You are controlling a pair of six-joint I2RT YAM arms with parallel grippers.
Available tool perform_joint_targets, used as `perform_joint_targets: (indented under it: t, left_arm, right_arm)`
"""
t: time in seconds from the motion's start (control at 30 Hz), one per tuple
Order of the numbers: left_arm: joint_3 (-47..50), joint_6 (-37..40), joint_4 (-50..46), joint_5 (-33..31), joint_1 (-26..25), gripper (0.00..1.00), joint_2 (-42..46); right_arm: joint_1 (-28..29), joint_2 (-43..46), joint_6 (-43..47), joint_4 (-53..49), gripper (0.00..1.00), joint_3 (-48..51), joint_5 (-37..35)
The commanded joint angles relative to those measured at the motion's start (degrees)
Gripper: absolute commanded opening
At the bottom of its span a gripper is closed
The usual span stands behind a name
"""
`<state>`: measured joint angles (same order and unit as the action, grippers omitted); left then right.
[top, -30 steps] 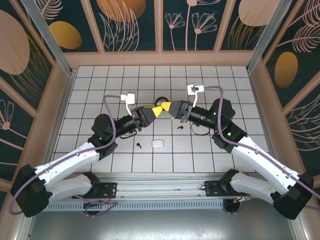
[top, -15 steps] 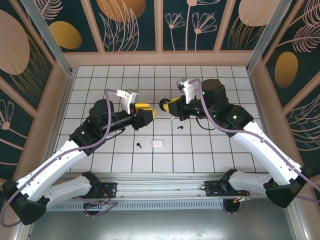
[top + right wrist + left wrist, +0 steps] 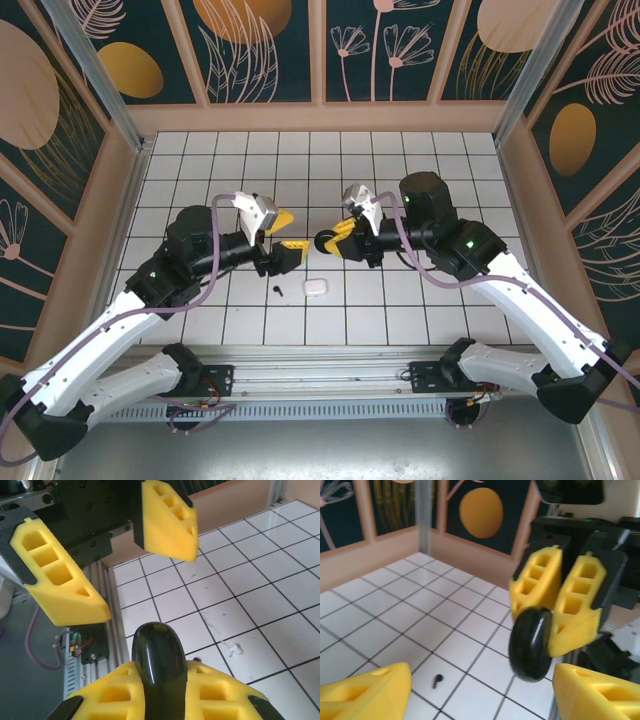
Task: Insert wireless bluetooth earbuds into charging case
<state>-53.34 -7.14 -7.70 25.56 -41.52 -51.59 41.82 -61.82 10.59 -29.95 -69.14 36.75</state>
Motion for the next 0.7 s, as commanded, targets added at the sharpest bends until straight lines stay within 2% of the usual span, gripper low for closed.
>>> perform_joint_targets:
  t: [0.0,0.17,0.4,0.6,0.67]
  left_arm:
    - [2.9,-3.4,7.8,9.9,0.4,0.70,-1.0]
    - [6.3,-7.8,14.5,14.2,0.9,0.67,-1.3]
    - [6.7,-9.8,17.0,19.1,1.1,0.60,-4.5]
    - [7.0,-11.7,20.6,21.1,1.1,0.50,-6.3]
    - [7.5,-12.5,21.9,21.3,1.1,0.50,-6.5]
  right_arm:
    - [-0.4,1.3,1.1,4.1,0.14,1.2,5.0]
    - [-1.4,1.7,0.8,3.9,0.14,1.4,7.4]
    - [-1.7,2.8,0.3,4.4,0.14,1.8,8.6]
    - [-1.7,3.2,-0.8,5.3,0.13,2.7,9.1]
    - [-1.7,3.3,-0.9,5.2,0.13,2.7,9.1]
